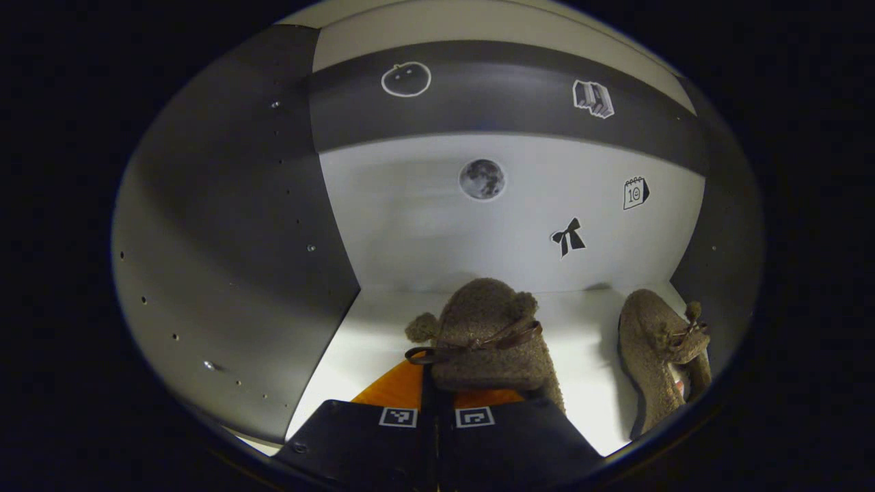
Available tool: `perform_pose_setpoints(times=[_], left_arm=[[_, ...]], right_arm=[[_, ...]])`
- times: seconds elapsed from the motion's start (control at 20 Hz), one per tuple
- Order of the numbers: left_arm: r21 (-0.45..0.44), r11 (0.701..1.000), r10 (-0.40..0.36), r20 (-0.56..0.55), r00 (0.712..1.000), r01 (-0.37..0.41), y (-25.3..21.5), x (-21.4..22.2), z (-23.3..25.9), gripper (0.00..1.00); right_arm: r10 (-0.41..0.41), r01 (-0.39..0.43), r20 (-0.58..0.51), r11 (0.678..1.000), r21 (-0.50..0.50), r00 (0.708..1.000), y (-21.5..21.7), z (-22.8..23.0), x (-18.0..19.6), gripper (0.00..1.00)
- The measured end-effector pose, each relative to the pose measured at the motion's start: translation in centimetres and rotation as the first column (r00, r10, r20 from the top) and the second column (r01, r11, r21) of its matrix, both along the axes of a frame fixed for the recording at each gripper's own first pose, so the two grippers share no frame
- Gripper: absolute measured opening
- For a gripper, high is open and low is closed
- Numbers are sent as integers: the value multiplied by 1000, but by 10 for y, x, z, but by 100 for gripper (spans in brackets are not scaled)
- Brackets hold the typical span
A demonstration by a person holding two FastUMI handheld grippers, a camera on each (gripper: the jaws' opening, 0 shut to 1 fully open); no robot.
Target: Grab one shoe with the right hand and put it into the shoe cabinet, grab the other shoe with the left hand and put it into the shoe cabinet; then close the right door with the right hand and the left door with the left hand.
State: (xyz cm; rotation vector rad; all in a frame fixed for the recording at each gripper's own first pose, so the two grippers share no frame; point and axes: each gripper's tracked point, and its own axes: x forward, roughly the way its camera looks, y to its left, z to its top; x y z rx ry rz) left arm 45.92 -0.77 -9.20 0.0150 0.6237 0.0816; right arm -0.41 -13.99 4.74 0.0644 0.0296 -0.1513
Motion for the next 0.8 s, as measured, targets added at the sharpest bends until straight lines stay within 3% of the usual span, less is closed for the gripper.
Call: perform_pose_setpoints(times=[0.25,0.6,0.65,0.7,0.8], left_arm=[[-42,999,-3,-4,1000,3,-3,-1,-6,7],[28,996,-79,-9,997,79,-12,-17,7,24],[32,996,-81,1,997,81,-13,-20,12,29],[36,996,-85,14,996,85,-15,-24,18,39],[63,994,-91,43,995,89,-15,-33,29,67]], right_arm=[[4,-4,14,1000,16,1000,-5,3,-2,98],[-3,3,12,1000,10,1000,-15,0,-6,98],[-13,12,20,1000,13,1000,-19,2,-6,98],[-16,16,32,1000,24,999,-22,6,-7,98],[-4,2,45,999,48,999,-24,10,-8,98]])
